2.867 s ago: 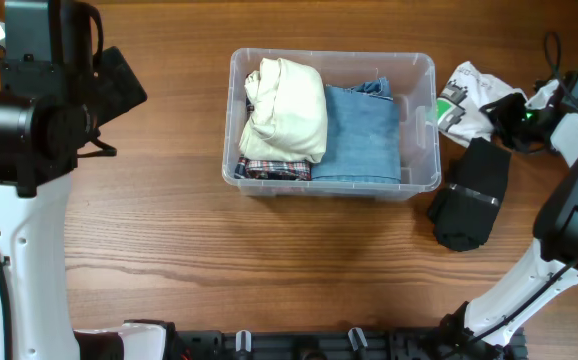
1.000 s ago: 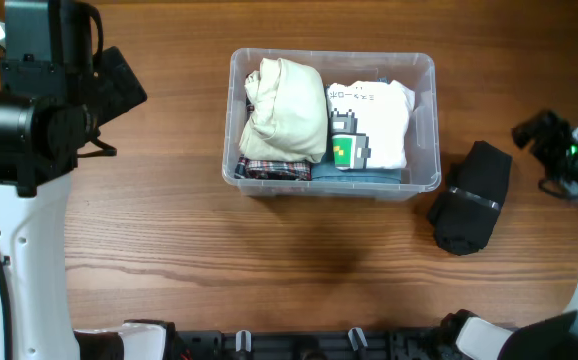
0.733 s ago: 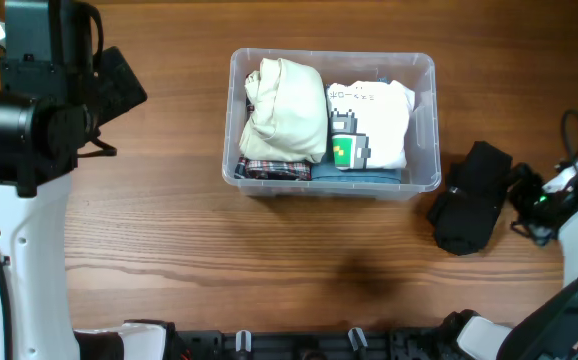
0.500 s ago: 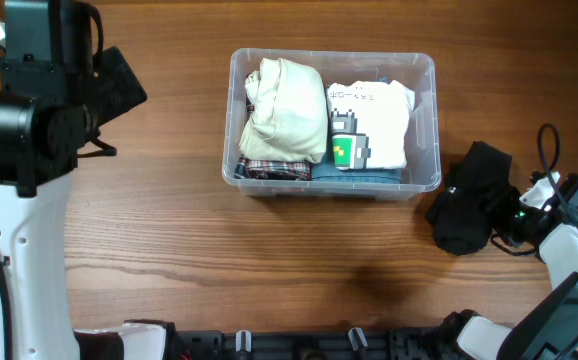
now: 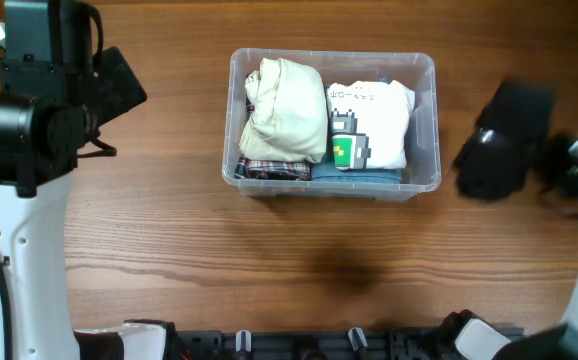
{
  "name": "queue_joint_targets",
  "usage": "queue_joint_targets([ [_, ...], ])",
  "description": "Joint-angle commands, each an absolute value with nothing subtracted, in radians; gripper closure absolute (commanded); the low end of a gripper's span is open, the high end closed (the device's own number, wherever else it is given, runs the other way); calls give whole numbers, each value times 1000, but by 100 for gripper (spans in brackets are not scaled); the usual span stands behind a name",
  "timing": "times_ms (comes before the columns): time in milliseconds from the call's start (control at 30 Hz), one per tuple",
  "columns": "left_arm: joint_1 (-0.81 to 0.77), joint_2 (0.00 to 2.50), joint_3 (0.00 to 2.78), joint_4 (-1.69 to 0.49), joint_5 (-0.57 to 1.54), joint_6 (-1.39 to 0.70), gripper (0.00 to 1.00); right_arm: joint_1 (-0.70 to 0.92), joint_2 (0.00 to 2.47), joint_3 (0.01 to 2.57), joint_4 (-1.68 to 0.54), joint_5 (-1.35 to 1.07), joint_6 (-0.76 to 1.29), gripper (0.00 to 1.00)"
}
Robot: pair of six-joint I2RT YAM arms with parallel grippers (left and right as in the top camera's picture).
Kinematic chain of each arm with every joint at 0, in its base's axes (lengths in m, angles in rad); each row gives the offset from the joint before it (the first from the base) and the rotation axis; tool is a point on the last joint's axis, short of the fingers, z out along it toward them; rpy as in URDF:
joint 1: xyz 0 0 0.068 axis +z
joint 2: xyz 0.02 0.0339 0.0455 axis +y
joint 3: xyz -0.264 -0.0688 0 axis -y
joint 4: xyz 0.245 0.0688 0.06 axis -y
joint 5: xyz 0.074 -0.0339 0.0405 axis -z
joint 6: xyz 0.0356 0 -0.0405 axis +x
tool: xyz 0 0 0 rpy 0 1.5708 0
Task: Pack container
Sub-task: 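Grasp the black garment with the right gripper and place it in the box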
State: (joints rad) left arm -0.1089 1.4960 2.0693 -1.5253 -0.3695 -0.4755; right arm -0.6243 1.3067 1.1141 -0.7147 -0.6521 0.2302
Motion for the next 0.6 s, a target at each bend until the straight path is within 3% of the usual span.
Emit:
queue_joint_targets([
  [0, -102, 1499, 2076, -1524, -375, -475, 0, -502, 1267, 1285, -732, -790, 239, 96],
  [167, -102, 1499, 2076, -1524, -375, -475, 0, -183, 1321, 1299, -582, -801, 285, 96],
  [267, -102, 1499, 2076, -1523, -375, -475, 0, -14, 1447, 1299, -524, -667, 303, 96],
  [500, -102, 1499, 2076, -1523, -375, -475, 0, 47, 1786, 1297, -634, -564, 534, 95],
  [533, -102, 1499, 2076, -1524, -375, -475, 0, 49, 1814, 1295, -625, -565, 522, 81],
  [567, -102, 1499, 2076, -1524, -375, -475, 0, 52, 1830, 1295, -614, -572, 481, 57],
])
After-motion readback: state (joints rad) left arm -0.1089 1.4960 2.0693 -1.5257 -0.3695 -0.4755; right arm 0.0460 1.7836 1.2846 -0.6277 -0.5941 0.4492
